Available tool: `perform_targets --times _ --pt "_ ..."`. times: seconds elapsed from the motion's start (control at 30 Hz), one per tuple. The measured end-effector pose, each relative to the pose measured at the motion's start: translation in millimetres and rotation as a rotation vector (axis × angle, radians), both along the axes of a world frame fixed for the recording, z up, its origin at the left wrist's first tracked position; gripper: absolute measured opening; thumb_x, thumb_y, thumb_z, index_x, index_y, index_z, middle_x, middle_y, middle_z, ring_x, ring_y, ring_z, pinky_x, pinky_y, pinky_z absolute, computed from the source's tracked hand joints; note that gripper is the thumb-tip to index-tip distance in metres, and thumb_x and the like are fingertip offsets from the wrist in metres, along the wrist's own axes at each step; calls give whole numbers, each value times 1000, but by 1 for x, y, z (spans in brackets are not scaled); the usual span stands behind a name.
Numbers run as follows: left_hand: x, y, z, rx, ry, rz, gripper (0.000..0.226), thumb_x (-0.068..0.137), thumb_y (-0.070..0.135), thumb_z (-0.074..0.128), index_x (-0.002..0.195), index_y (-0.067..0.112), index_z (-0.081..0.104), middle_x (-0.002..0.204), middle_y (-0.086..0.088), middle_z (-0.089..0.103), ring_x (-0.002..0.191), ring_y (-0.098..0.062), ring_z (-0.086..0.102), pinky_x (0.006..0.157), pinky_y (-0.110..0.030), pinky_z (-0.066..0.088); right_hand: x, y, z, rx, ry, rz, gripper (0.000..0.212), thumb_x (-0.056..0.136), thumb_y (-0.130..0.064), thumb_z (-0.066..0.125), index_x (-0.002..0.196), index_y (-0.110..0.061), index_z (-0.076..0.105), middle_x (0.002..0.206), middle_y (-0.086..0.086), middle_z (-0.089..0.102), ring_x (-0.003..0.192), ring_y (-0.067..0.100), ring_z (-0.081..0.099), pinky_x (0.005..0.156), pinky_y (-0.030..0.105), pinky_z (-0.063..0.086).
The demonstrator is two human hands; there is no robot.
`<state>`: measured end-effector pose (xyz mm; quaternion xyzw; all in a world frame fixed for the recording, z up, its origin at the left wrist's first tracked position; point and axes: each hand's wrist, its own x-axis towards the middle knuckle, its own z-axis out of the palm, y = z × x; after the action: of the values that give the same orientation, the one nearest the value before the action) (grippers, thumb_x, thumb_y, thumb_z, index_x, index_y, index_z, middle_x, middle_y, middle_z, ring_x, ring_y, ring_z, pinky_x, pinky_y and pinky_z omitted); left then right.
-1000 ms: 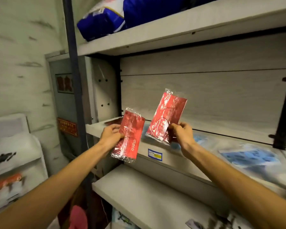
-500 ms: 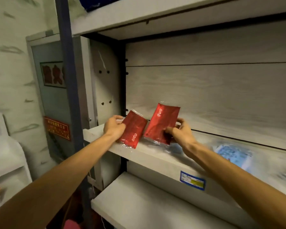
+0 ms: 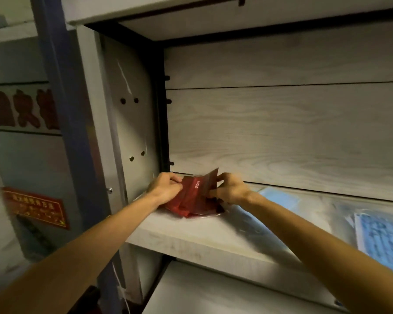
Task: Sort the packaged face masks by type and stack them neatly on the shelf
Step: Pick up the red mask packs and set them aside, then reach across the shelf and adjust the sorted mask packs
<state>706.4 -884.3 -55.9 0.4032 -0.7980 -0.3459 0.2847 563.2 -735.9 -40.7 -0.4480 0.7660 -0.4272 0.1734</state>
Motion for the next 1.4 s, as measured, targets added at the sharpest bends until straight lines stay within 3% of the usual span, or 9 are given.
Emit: perform_targets --times 0.1,0.23,0.33,0.53,0.77,1.07,1.2,1.3,1.4 --pt "-2 -11 -9 -156 -96 -36 13 91 27 68 104 29 73 112 7 73 110 -17 65 98 -33 50 -4 -10 -6 190 243 -44 50 78 -42 81 118 -17 64 100 0 71 92 19 67 82 30 54" --pt "-7 -10 -3 -295 -118 -84 28 96 39 62 120 26 70 128 3 67 121 -23 60 95 -32 48 -8 -1 -12 245 504 -163 65 85 -61 63 133 -18 57 129 5 61 118 27 57 97 37 48" --pt "-14 3 8 -485 -210 -97 43 98 41 57 135 18 61 143 -5 56 132 -29 50 107 -38 42 -15 25 -14 200 557 -165 68 91 -61 54 144 -19 48 142 9 50 131 30 44 104 40 41" --pt "-33 90 20 -796 -386 -269 50 104 55 31 123 22 65 135 -2 60 125 -27 53 105 -38 38 -39 121 -13 159 703 -283 66 98 -58 47 148 -15 42 150 11 44 139 30 36 111 42 35" --pt "-65 249 11 -911 -419 -413 67 100 67 23 143 22 48 144 -3 52 131 -27 49 109 -40 37 -63 293 2 141 692 -407 69 99 -55 46 152 -11 36 154 13 41 143 31 33 114 43 32" --pt "-101 480 -9 -1093 -167 -621 48 101 55 41 133 22 56 132 0 61 119 -24 57 96 -36 40 -51 558 -19 137 846 -495 47 96 -39 58 138 -19 52 138 6 57 123 27 52 98 41 48" --pt "-129 588 7 -1228 -107 -820 40 101 53 41 118 23 63 112 -2 70 99 -24 66 80 -37 53 -61 675 -7 248 834 -518 46 94 -33 63 138 -22 52 137 3 56 115 25 60 93 40 53" --pt "-155 660 19 -1295 -50 -939 39 100 52 41 110 22 63 101 0 69 91 -22 66 77 -38 54 -75 746 2 254 802 -643 54 95 -35 62 144 -19 47 144 6 52 123 26 55 99 39 48" --pt "-186 718 23 -1310 -19 -981 44 101 52 42 124 20 60 116 -3 69 103 -24 66 81 -40 54 -90 802 0 316 806 -734 58 95 -36 62 147 -18 43 150 9 47 134 28 44 105 41 42"
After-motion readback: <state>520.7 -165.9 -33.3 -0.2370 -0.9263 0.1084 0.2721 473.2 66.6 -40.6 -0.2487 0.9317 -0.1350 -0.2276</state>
